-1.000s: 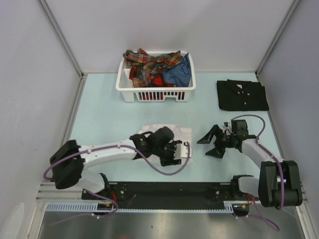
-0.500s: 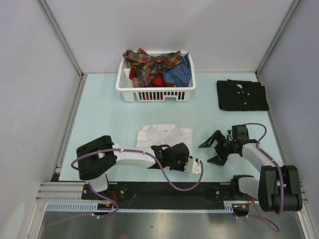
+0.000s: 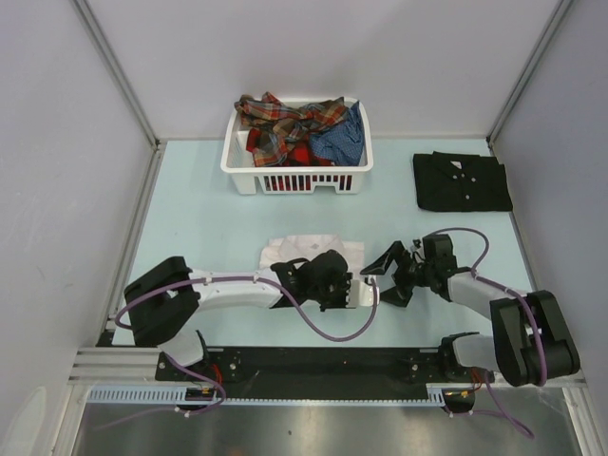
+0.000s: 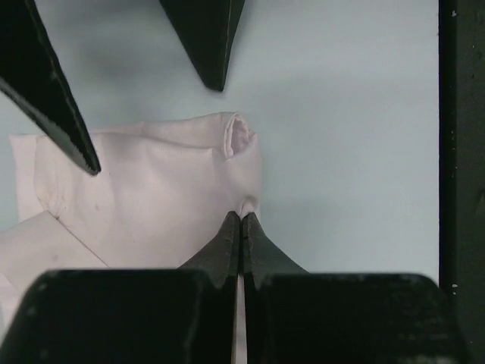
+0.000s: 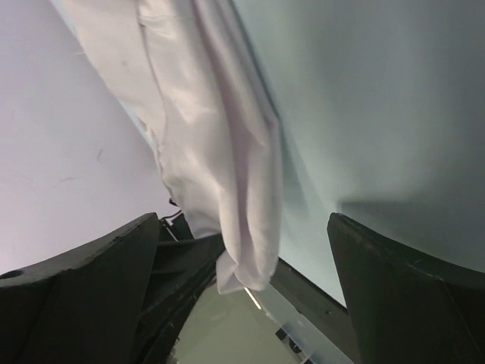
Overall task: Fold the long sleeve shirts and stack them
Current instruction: Neatly place the folded shirt to the corner
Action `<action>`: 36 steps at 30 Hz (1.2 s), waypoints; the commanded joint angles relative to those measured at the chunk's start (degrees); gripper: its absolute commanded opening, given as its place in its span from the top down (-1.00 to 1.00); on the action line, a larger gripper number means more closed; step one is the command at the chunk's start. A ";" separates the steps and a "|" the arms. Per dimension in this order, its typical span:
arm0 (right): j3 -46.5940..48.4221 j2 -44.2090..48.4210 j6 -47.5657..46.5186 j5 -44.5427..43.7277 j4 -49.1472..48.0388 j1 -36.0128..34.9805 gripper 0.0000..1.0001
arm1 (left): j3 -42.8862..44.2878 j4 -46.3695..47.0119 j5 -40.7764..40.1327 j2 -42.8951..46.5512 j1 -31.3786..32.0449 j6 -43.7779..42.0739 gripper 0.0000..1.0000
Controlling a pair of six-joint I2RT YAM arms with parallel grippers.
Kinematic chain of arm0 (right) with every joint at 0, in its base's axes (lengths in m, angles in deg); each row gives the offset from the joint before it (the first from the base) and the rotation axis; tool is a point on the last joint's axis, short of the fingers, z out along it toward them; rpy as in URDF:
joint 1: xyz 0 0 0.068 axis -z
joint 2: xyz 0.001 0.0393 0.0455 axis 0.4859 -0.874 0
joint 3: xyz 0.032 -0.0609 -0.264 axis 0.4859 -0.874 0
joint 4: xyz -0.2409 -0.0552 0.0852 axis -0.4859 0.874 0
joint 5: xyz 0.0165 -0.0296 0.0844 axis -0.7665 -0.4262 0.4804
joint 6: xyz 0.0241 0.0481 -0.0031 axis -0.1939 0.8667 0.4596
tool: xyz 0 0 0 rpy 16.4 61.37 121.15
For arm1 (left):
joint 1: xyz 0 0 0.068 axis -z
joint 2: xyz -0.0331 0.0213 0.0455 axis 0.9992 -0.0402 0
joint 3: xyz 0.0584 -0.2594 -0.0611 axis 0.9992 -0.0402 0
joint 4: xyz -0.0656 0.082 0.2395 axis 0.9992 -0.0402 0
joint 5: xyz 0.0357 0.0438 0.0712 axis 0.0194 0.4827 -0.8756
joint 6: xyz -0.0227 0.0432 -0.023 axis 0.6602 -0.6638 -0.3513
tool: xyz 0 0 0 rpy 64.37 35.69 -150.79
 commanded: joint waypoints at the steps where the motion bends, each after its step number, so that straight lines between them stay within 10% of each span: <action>1: 0.65 -3.45 5.87 1.06 -12.30 -2.92 -0.99 | 2.65 -0.50 2.66 2.80 -1.05 1.70 1.00; 9: 0.65 -11.55 13.76 1.41 -17.84 -6.61 -0.82 | 3.27 0.82 3.46 3.24 -2.63 3.20 1.00; 21: 7.94 -19.99 16.16 -0.96 -19.43 -7.67 0.10 | 2.57 1.35 4.51 5.52 -3.42 5.92 0.92; 24: 10.39 -19.56 13.70 -2.80 -17.76 -7.41 0.84 | 3.26 0.82 5.30 5.70 -3.42 6.97 0.53; 25: 11.19 -19.29 12.82 -3.16 -15.14 -6.97 1.00 | 3.62 -0.40 5.13 5.70 -3.42 7.41 0.07; 30: 19.08 -15.17 -5.83 -4.47 4.09 -0.83 1.00 | 6.08 -6.81 8.10 10.26 -10.51 10.84 -0.98; 36: 32.45 -12.87 -35.30 -12.20 32.50 9.80 1.00 | 7.93 -17.18 8.47 16.32 -18.53 7.68 -0.99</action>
